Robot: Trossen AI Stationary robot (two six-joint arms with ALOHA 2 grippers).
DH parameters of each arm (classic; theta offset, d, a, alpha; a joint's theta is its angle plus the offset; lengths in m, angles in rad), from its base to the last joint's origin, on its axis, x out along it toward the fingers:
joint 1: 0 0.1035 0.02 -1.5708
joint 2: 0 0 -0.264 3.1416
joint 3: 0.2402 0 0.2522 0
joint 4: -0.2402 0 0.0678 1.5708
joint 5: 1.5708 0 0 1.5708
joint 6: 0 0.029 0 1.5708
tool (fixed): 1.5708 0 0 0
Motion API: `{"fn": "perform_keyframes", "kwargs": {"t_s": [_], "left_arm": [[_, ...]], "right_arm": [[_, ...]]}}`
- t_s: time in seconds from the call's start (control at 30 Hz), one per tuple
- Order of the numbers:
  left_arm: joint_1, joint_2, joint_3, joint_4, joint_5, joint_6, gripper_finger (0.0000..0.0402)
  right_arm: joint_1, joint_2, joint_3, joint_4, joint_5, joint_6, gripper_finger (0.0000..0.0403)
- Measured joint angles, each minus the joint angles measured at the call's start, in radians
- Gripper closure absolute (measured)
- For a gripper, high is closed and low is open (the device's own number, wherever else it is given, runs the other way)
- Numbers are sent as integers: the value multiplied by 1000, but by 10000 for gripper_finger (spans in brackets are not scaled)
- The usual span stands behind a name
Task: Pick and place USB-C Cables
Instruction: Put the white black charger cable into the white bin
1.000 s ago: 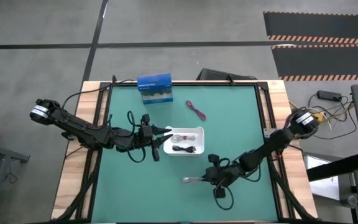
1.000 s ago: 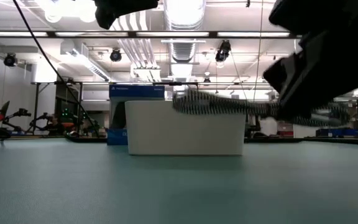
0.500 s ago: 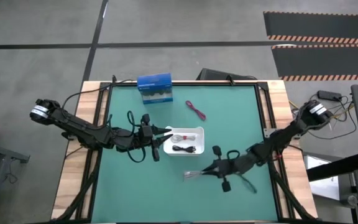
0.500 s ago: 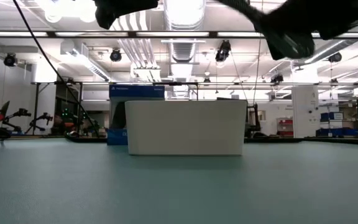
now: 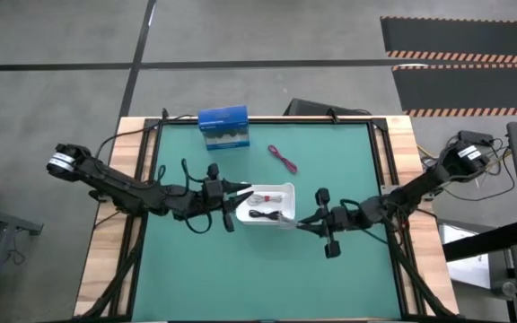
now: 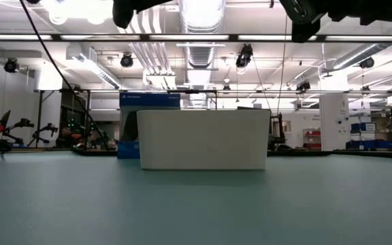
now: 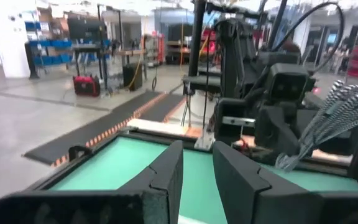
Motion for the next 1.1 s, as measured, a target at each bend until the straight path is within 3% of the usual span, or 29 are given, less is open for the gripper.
{"fn": "perform_keyframes", "kwargs": {"t_s": [0.47,0.6,1.1], "left_arm": [[0,258,28,430,81,44,328],[2,335,48,549,171,44,328],[12,509,225,573,202,44,328]], "right_arm": [[-62,0,0,102,1,-6,385],[-71,0,0,102,0,-4,385],[-71,0,0,104,0,-2,385]]}}
